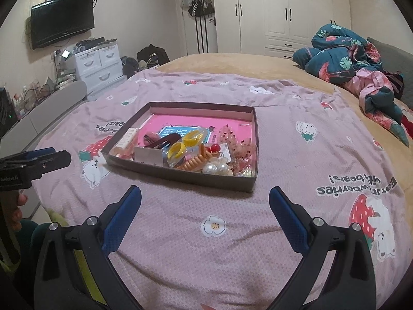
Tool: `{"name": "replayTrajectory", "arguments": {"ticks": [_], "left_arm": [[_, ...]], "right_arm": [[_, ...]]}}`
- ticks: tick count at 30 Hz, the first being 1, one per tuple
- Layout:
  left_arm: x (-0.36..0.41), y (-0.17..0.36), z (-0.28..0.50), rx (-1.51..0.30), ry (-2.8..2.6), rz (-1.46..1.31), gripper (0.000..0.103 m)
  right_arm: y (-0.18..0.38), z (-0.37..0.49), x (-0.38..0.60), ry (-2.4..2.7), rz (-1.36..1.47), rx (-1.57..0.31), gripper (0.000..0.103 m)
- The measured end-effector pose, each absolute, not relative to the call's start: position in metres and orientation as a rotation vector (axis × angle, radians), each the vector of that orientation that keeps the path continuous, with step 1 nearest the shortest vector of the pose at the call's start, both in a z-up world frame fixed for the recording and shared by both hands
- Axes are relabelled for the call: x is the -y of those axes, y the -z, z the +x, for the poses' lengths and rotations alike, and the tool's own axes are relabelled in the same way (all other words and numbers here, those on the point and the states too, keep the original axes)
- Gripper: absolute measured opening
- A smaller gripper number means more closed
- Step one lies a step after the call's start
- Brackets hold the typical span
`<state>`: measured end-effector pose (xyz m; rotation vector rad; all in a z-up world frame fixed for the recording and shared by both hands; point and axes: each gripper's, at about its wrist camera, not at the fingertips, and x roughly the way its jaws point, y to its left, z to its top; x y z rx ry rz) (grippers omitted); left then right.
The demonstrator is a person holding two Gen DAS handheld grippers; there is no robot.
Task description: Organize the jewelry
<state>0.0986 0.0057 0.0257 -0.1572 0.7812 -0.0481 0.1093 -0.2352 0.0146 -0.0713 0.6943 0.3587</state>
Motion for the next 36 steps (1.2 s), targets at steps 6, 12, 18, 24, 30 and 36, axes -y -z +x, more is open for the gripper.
{"name": "replayTrajectory", "arguments": {"ticks": [6, 12, 18, 24, 30, 36], "left_arm": [[-0.003, -0.017, 0.090, -0.772, 0.041, -0.153, 0.094], [0.002, -0.008, 0.085, -0.779, 0.030, -0.142, 0.094], [0.007, -0.004, 0.081, -0.782, 0.030, -0.137, 0.094], [0.011, -0.005, 0.078, -0.780, 0.033, -0.128, 0.094], [0.012, -0.006, 0.075, -0.775, 0.028, -0.126, 0.094], [0.012, -0.007, 0.075, -0.777, 0.026, -0.123, 0.094]], "right_arm": [[-0.009, 0.101, 0.240, -0.337, -0.052, -0.699, 0.099], [0.002, 0.094, 0.244, -0.330, -0.041, -0.721, 0.099], [0.011, 0.088, 0.245, -0.333, -0.034, -0.738, 0.099], [0.012, 0.085, 0.247, -0.335, -0.025, -0.740, 0.099], [0.010, 0.084, 0.247, -0.337, -0.025, -0.734, 0.099], [0.010, 0.084, 0.247, -0.339, -0.025, -0.736, 0.099]]}}
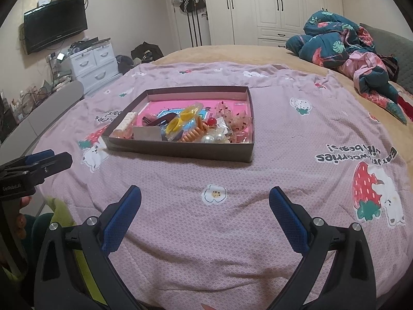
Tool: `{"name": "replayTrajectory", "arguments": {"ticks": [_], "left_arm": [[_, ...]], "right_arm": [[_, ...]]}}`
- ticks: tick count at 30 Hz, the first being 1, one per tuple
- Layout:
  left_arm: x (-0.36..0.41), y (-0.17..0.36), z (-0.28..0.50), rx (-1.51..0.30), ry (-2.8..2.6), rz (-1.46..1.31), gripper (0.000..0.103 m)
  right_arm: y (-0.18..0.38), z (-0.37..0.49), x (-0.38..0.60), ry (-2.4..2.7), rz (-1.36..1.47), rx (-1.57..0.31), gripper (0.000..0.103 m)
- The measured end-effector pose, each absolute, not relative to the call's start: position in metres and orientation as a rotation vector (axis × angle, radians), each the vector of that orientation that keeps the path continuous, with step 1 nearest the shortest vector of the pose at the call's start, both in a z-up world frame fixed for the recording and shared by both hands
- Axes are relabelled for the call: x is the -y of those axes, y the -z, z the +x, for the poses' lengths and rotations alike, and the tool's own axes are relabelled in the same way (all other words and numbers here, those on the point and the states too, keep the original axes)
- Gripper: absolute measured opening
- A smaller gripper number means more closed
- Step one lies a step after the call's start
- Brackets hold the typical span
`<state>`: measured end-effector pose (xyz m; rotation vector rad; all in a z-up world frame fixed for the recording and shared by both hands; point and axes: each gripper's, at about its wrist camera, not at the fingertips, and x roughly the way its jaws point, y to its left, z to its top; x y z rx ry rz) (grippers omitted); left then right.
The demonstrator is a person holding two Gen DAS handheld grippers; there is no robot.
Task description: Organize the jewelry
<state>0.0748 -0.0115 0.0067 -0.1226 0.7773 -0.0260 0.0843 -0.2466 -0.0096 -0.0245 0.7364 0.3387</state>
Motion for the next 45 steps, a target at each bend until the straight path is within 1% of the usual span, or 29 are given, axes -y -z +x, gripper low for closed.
{"name": "replayTrajectory", "arguments": {"ticks": [45], "left_arm": [[0.0076, -0.0123, 0.0713, -0.780, 0.008, -0.119, 0.094]], "right_arm": [[0.0079, 0.0856, 0.2458, -0.342, -0.020, -0.741, 0.099]]}}
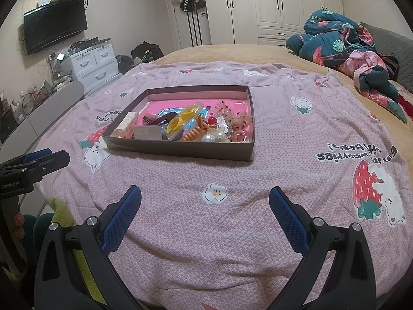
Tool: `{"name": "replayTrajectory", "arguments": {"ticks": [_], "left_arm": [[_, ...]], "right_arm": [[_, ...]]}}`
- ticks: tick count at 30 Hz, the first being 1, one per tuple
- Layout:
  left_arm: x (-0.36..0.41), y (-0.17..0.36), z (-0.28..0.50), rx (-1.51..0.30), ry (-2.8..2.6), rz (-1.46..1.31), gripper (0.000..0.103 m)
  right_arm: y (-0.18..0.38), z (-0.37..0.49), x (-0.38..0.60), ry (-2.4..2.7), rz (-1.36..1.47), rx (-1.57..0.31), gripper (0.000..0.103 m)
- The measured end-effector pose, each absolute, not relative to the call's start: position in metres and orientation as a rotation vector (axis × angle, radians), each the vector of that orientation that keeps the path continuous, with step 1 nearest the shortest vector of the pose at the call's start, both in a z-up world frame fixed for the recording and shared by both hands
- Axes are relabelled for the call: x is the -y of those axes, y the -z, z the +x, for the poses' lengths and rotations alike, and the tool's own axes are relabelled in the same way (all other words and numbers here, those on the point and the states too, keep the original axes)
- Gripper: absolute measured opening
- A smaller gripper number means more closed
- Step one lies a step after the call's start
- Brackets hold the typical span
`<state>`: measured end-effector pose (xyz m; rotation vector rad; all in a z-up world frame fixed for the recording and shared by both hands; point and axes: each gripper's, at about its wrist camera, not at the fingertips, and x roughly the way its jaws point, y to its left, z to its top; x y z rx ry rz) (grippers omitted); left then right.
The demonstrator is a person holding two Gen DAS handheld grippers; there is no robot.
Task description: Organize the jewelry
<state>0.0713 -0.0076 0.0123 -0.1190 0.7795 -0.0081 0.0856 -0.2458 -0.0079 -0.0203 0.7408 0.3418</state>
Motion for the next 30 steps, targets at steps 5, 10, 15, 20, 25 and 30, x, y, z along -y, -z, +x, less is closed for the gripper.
{"name": "replayTrajectory", "arguments": {"ticks": [5, 10, 15, 20, 25, 30], "left_arm": [[0.0083, -0.0121, 0.0715, -0.779, 0.008, -0.119, 0.094], [0.0087, -0.0123, 0.0715, -0.779, 0.009, -0.120, 0.094], [0.0090, -0.0126, 0.0714, -0.778, 0.008, -0.120, 0.094], [0.0077, -0.0127, 0.0708, -0.779, 0.011, -0.121, 0.094], [0.0079, -0.0129, 0.0705, -0.780, 0.010, -0.119, 0.094], [0.0058, -0.0126, 0.0707, -0.782, 0.011, -0.115, 0.094]], "right_arm": [[0.0078, 0.0856, 0.2455, -0.341, -0.022, -0.740, 0.099], [0.0080, 0.0854, 0.2460, -0.342, -0.021, -0.741, 0.099], [0.0077, 0.0849, 0.2468, -0.341, -0.021, -0.741, 0.099], [0.0076, 0.0851, 0.2470, -0.340, -0.020, -0.741, 0.099], [0.0072, 0.0848, 0.2491, -0.337, -0.018, -0.741, 0.099], [0.0072, 0.0851, 0.2493, -0.336, -0.020, -0.742, 0.099]]}}
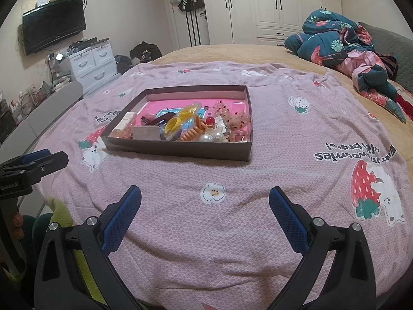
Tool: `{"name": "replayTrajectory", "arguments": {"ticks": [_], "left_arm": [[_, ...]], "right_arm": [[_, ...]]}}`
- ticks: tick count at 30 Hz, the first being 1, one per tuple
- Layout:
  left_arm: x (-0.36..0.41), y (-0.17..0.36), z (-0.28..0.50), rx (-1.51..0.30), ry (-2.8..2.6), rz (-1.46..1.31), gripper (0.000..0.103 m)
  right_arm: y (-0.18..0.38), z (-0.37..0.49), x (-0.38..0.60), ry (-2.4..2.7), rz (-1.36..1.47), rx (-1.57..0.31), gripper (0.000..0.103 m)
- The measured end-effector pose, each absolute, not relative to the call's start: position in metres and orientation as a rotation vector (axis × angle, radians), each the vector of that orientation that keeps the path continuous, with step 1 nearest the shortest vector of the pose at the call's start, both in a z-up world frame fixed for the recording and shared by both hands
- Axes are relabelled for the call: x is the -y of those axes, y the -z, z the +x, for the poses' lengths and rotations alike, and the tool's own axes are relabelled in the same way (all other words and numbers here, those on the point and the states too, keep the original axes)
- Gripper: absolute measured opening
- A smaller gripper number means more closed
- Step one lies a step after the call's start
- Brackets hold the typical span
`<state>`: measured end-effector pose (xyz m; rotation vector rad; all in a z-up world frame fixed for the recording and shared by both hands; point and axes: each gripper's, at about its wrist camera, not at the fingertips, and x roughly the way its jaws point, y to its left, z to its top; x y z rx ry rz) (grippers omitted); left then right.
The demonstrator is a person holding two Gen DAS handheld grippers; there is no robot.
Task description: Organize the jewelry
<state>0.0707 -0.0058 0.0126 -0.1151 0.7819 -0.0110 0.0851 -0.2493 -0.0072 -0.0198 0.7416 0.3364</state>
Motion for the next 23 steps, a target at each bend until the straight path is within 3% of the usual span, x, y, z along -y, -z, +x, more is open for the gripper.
{"name": "replayTrajectory", "arguments": {"ticks": [15, 23], "left_arm": [[-0.004, -0.007, 0.078, -0.784, -0.026, -0.141, 0.094], [-0.111, 0.022, 0.146, -0.841, -0.325, -0.192, 0.094]], "right_arm": [[0.012, 0.093, 0.256, -0.312, -0.012, -0.753, 0.099], [0.029, 0.170, 0.346, -0.001, 0.077, -0.798, 0.099]]}}
